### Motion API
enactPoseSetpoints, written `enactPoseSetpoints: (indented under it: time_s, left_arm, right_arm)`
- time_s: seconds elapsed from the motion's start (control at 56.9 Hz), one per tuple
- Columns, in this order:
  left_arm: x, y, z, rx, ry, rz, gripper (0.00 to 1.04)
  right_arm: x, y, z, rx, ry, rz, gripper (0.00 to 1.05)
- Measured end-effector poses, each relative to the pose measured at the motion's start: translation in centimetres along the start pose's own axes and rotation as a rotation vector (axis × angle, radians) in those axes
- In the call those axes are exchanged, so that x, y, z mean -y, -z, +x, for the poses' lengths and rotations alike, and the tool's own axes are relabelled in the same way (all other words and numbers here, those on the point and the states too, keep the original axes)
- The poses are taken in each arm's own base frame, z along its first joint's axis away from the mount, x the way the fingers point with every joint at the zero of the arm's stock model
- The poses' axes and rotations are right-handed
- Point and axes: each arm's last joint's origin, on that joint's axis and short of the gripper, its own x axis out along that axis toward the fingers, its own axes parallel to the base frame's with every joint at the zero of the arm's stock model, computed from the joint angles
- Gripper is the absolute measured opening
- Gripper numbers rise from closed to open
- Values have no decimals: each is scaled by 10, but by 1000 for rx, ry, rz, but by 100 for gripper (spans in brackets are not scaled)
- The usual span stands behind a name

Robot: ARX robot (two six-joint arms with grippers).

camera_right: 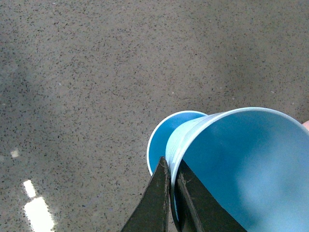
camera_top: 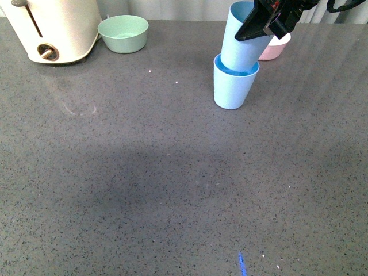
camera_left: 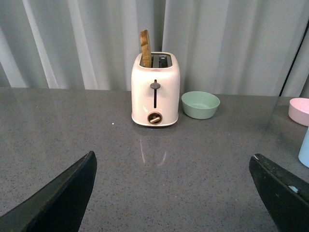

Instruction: Stack blue cups with both arms

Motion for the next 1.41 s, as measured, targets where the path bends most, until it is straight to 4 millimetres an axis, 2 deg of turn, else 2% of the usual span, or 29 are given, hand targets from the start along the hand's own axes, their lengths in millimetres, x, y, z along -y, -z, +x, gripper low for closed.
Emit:
enactPoseSetpoints:
  time_s: [0.299,0.352,0.668,0.791,0.861,0.914,0.949,0.967,1.02,1.143,1.178,1.213,1.248,1.301,1.406]
  left_arm:
    - [0,0,0,0,0,0,96]
    - [0,0,0,0,0,0,96]
    - [0,0,0,0,0,0,96]
    - [0,0,0,0,0,0,96]
    - [0,0,0,0,0,0,96]
    - [0,0,0,0,0,0,96]
    - [0,0,0,0,0,0,96]
    - [0,0,0,0,0,0,96]
    - [0,0,0,0,0,0,96]
    - [0,0,0,0,0,0,96]
    - [0,0,0,0,0,0,96]
    - [0,0,0,0,1,0,96]
    - [0,0,0,0,0,0,96]
    - [0,0,0,0,-2,0,96]
    - [0,0,0,0,-2,0,96]
  right_arm:
    - [0,3,7,-20,2,2,2]
    - [0,2,8,-17,5,0,5]
    - [2,-1,7,8,27,8,51]
    - [7,-3,-2,62,60,32,68]
    - [10,-5,-19,137,100,64,81]
    - [12,-3,-45,241,161,104,93]
    - [11,0,-63,300,213,135,97]
    - [9,3,-78,339,258,157,96]
    - [5,11,-103,399,348,194,95]
    - [-15,27,-143,484,480,275,95]
    - [-20,27,-145,510,639,344,89]
    - [-30,37,-143,559,834,466,78]
    - [-39,49,-140,578,917,544,71]
    - [-55,70,-135,590,956,619,59]
    - [-77,89,-136,609,951,652,41]
